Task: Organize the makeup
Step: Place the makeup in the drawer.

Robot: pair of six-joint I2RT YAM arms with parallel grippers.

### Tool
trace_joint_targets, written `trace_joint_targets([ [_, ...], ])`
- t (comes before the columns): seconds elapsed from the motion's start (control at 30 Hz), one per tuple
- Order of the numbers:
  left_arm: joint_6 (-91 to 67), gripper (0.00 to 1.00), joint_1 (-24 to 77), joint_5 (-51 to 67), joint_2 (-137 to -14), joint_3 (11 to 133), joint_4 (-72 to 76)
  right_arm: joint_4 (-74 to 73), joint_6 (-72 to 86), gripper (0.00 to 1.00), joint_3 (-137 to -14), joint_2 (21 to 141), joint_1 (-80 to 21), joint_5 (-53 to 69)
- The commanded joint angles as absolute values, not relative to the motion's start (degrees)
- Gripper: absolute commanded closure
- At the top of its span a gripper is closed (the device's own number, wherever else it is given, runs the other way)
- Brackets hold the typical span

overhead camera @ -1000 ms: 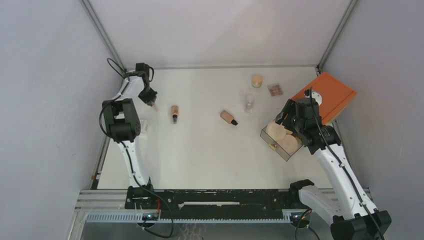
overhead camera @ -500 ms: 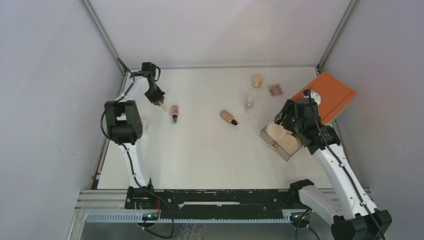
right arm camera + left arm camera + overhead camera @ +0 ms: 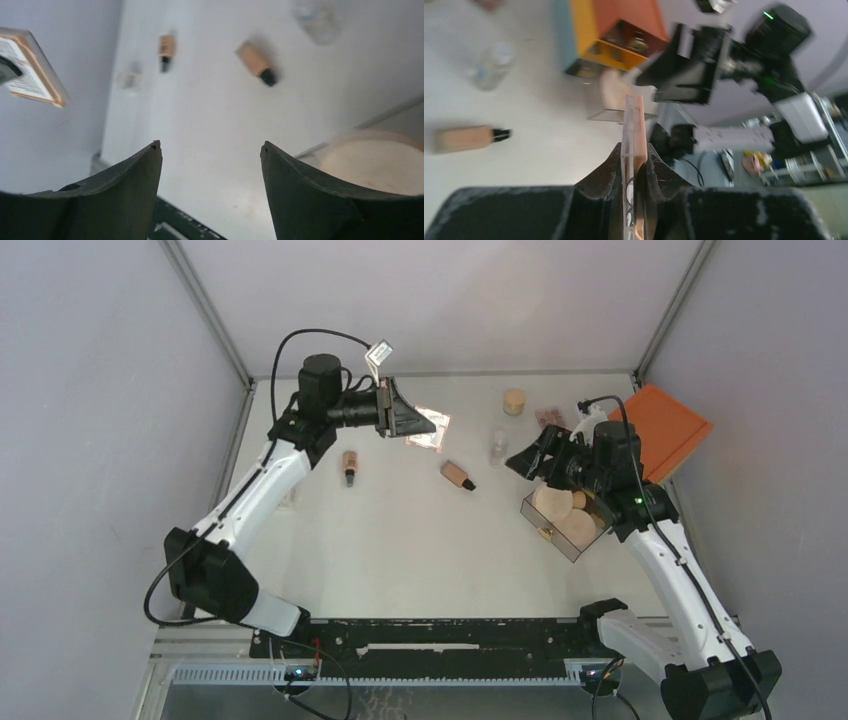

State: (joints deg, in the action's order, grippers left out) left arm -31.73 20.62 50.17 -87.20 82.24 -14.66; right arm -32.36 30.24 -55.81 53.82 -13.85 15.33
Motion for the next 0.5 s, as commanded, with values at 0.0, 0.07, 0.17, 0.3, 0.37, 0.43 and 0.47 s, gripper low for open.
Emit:
trace_joint_targets([
  [0.0, -36.66, 1.0, 22.58, 64.51, -81.25, 74.94, 4.06, -15.89, 34.63, 0.2, -57.45, 54.83, -13.81, 39.18],
  [0.07, -36.88, 1.0, 23.6, 64.79, -79.89, 73.74, 5.26, -9.82, 37.67, 0.19, -56.78, 54.99, -15.07, 43.18],
  [0.17, -40.11, 1.0, 25.13, 64.86, -78.37, 71.85, 9.59, -2.94, 41.31, 0.16, -56.69, 56.38, -19.03, 44.97],
  [0.3, -43.98, 1.0, 26.04, 64.15, -77.55, 69.6, 14.82, 3.06, 44.27, 0.15, -56.65, 58.8, -24.18, 44.98],
  [0.37, -46.35, 1.0, 26.1, 64.14, -77.39, 68.59, 18.23, 4.48, 44.38, 0.15, -56.6, 59.5, -26.43, 43.95],
  [0.43, -48.47, 1.0, 26.17, 64.03, -77.39, 67.94, 21.03, 5.55, 44.54, 0.15, -56.6, 60.28, -28.25, 42.68],
  [0.47, -49.53, 1.0, 26.19, 63.99, -77.35, 67.76, 21.95, 6.03, 44.62, 0.15, -56.48, 60.63, -29.02, 41.72],
])
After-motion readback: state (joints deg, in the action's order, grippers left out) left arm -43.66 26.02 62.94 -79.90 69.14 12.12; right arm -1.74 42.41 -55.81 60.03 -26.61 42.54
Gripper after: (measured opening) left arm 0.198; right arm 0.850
